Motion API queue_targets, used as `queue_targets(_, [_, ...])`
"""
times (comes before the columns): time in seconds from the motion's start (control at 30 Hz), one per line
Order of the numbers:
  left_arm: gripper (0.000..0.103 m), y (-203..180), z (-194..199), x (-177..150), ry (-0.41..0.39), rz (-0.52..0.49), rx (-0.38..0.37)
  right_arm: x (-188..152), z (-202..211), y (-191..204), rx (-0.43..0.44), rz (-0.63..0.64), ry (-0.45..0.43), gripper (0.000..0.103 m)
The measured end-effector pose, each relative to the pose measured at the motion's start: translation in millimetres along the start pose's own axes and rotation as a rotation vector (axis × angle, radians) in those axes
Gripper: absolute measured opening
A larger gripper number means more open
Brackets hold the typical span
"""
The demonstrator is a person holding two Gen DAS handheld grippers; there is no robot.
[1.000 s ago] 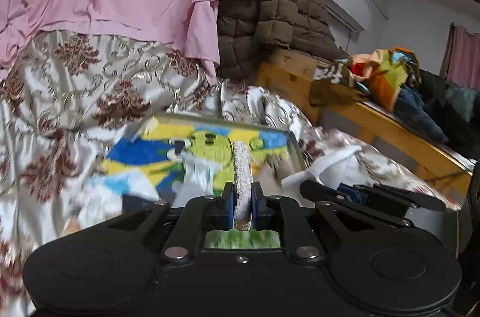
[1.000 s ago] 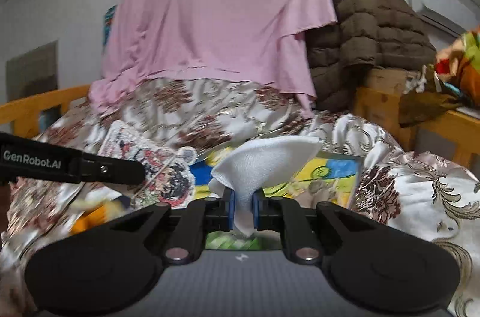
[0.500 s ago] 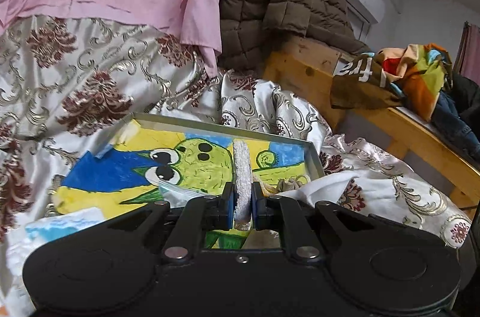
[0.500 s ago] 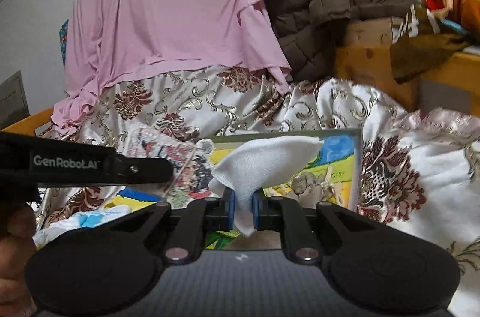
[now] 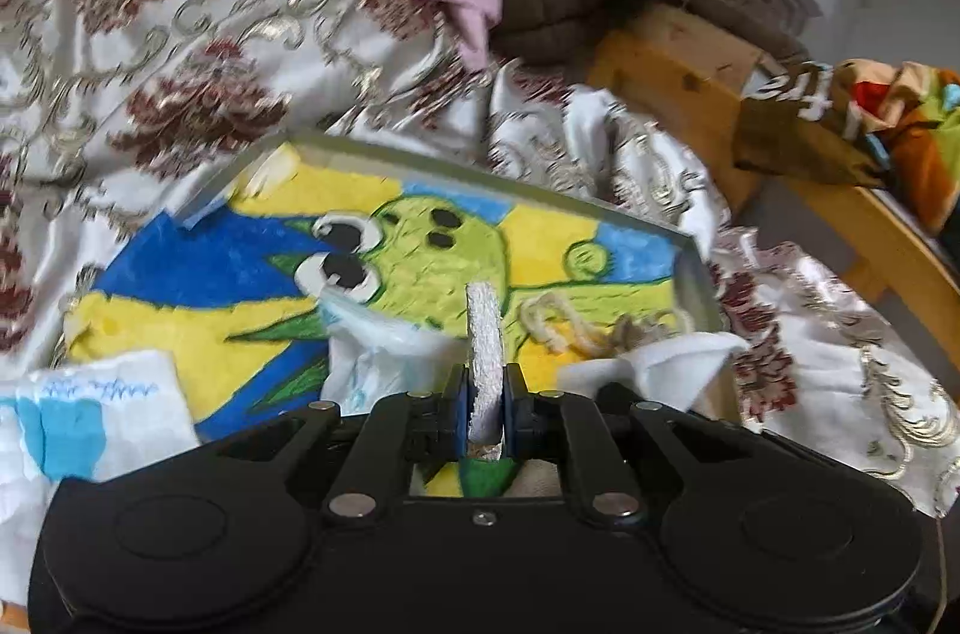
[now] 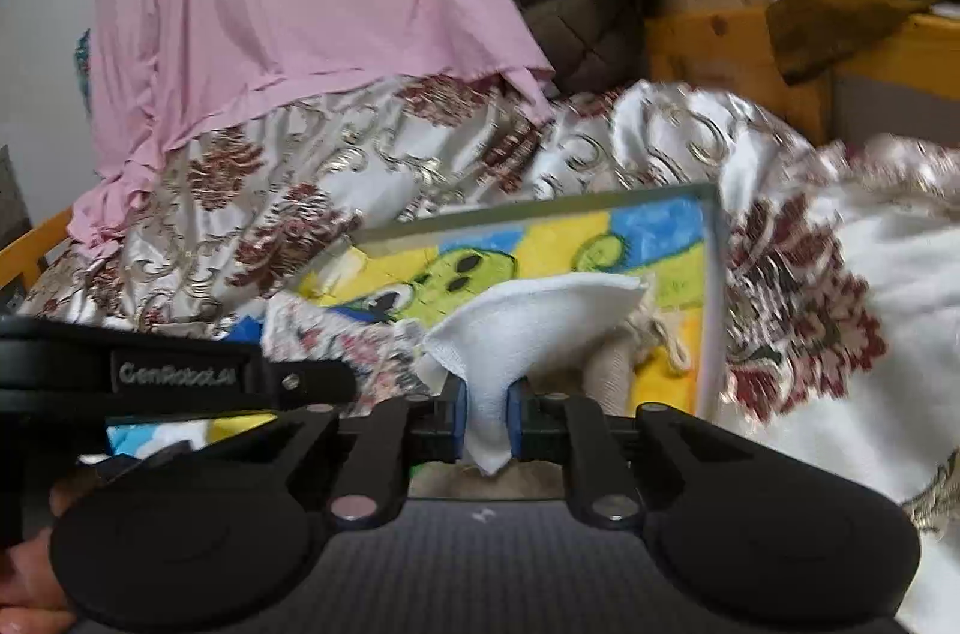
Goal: Organize soft objects
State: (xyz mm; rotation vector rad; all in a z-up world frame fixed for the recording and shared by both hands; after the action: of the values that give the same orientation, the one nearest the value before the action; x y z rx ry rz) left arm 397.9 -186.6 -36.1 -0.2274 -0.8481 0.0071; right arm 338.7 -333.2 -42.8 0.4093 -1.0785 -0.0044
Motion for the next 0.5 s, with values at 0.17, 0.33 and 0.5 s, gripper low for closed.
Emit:
queue_targets(0.17, [0.014, 5.8, -3.9, -1.9, 0.015, 0.015, 0.022, -1.0, -0.3, -9.0, 0.000, -0.028, 0.008, 0.018])
queue_targets(0.33, [0.016, 5.7, -3.8, -2.0, 0.014, 0.002, 0.051, -2.2, -1.6, -8.7, -0.005, -0.021, 0.021, 0.022])
queue_targets(0.5, [0.020, 6.6, -2.3, -4.4, 0.017, -0.016, 0.097, -1.4, -1.7, -7.4, -0.012, -0.016, 0.034, 0.035])
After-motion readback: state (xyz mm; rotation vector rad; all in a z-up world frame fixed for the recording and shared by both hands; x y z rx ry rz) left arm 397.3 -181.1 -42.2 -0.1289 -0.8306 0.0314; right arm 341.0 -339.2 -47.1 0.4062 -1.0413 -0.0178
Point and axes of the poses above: each gripper's, at about its wrist camera, not at the fingertips, and z roughly against the way its jaws point, y to its left, x to its top, the point moved 5 cm from there along -z, roughly the way its jaws point, and after that the axes turned 11 degrees about x, right-handed, at the moved point
